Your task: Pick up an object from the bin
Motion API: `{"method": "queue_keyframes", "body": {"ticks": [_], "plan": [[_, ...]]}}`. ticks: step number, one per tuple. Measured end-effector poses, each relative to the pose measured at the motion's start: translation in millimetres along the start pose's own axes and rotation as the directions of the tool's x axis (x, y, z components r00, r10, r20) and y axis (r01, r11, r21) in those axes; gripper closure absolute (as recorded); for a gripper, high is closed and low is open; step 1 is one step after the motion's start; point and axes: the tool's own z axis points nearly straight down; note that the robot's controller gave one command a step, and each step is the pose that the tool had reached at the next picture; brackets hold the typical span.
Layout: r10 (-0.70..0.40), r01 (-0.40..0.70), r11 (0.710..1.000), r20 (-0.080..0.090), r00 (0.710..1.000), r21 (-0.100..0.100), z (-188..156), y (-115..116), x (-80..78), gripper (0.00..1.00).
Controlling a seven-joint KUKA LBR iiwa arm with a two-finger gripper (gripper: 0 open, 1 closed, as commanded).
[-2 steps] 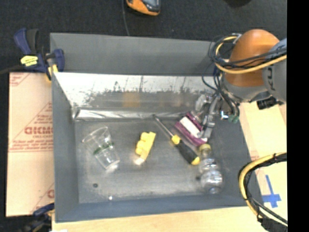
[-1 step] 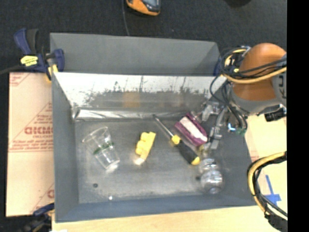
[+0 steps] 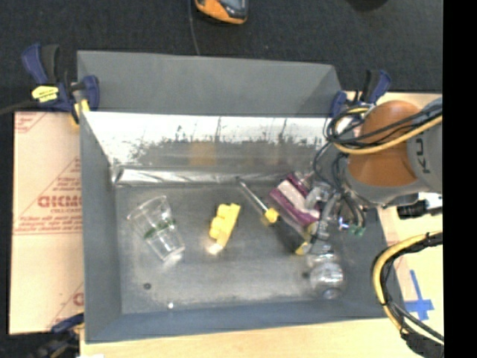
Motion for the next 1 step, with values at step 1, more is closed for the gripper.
{"method": "queue_keyframes", "body": {"ticks": [1], "plan": [[-0.003,0.003,1.000,0.033,0.999,0.001,40.3,17.6,6.2,0.00]]}}
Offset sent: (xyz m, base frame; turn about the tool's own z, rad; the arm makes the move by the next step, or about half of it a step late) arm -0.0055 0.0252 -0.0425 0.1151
